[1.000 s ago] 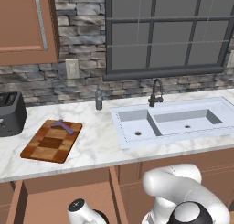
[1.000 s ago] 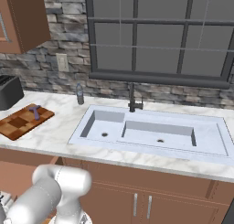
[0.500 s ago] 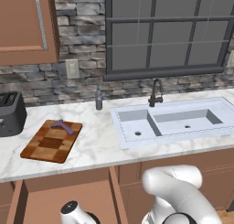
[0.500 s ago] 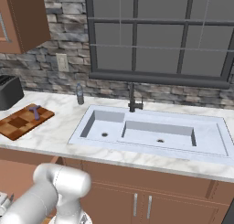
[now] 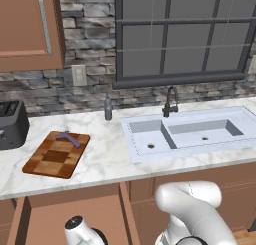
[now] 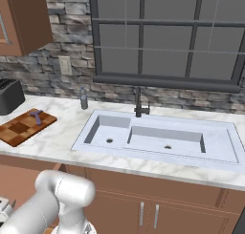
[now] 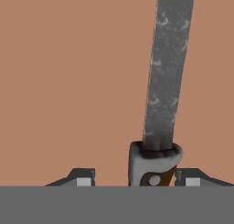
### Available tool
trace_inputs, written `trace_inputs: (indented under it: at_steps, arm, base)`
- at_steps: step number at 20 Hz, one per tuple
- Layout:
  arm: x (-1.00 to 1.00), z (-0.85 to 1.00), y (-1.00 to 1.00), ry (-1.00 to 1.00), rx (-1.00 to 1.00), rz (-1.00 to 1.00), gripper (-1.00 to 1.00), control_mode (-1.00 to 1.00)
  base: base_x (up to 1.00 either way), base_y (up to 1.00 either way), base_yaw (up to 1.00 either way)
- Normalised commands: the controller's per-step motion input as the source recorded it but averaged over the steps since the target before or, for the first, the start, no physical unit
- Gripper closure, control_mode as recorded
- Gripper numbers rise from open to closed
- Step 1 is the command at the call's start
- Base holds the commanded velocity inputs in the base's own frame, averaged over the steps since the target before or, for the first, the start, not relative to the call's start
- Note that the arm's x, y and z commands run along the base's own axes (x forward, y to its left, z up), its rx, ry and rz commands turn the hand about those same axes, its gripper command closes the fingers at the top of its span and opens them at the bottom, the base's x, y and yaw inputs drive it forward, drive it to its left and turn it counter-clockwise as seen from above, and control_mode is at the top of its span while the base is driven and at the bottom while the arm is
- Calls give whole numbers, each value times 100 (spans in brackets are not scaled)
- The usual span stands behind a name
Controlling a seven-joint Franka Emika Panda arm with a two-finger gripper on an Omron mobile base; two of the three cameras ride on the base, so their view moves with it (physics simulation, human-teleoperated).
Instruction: Open the drawer on the left and place the cutting tools on the cutting board.
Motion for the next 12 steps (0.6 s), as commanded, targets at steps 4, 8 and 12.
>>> trace_inputs:
  at_steps: [4,8,12]
  arm:
    - [-2,-16,0,0,0,-1,-100,-100]
    - [-12,-11,7,0,0,0,100,-100]
    - [-12,-4,3,0,0,0,100,-100]
  base:
    - [0,0,0]
    - [0,0,0]
    - [0,0,0]
